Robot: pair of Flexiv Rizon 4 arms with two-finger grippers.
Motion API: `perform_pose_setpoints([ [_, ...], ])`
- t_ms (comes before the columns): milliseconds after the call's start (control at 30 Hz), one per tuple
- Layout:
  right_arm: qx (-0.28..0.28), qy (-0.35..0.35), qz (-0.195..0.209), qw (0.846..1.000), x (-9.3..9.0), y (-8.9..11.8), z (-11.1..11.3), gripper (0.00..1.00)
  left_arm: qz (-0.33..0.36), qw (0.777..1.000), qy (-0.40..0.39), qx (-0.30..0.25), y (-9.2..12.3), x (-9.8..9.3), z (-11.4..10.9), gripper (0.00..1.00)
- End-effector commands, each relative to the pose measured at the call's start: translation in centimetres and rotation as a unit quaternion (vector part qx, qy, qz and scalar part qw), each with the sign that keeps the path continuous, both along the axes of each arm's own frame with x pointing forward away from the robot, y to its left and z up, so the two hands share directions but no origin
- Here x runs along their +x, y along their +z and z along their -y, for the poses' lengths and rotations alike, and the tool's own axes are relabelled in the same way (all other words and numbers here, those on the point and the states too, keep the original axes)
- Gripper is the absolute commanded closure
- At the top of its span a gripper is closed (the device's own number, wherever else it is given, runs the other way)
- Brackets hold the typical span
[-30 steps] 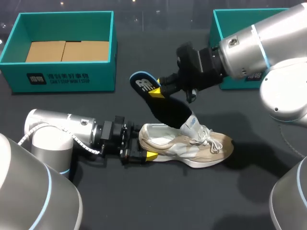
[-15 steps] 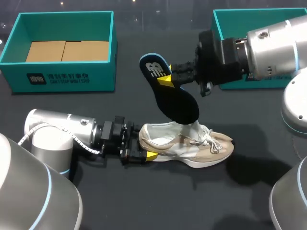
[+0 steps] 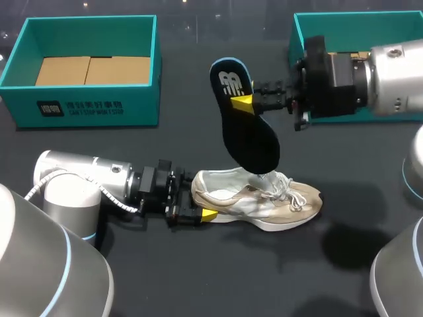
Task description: Take the shoe out of the shoebox, open the shoe tongue, remove and reinsert the insole, then place the shoe into the shoebox
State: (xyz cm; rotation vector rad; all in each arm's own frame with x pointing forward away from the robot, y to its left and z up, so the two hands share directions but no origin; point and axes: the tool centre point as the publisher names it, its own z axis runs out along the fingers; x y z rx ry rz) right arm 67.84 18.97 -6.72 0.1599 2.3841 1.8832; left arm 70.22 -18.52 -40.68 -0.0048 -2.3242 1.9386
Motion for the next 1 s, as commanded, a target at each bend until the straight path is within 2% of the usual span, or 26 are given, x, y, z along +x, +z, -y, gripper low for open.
perform_pose_setpoints([
  [33,0.036,-0.003,0.023,0.999,-3.2,0.1,1.8,1.0,0.0,1.0,0.001,0.0,-0.1,0.0,0.1,1.0],
  [433,0.036,-0.003,0.023,0.999,-3.2,0.1,1.8,1.0,0.0,1.0,0.001,0.0,-0.1,0.0,0.1,1.0],
  [567,0.07,-0.022,-0.005,0.997,-4.4,0.8,3.3,1.0,0.0,1.0,0.001,0.0,-0.1,0.0,0.1,1.0],
  [700,0.118,-0.008,-0.023,0.993,-5.6,1.4,4.3,1.0,0.0,1.0,0.001,0.0,-0.1,0.0,0.1,1.0],
  [767,0.107,-0.007,-0.056,0.993,-5.8,1.5,4.6,1.0,0.0,1.0,0.001,0.0,-0.1,0.0,0.1,1.0],
  [1000,0.107,-0.007,-0.056,0.993,-5.8,1.5,4.6,1.0,0.0,1.0,0.001,0.0,-0.1,0.0,0.1,1.0],
])
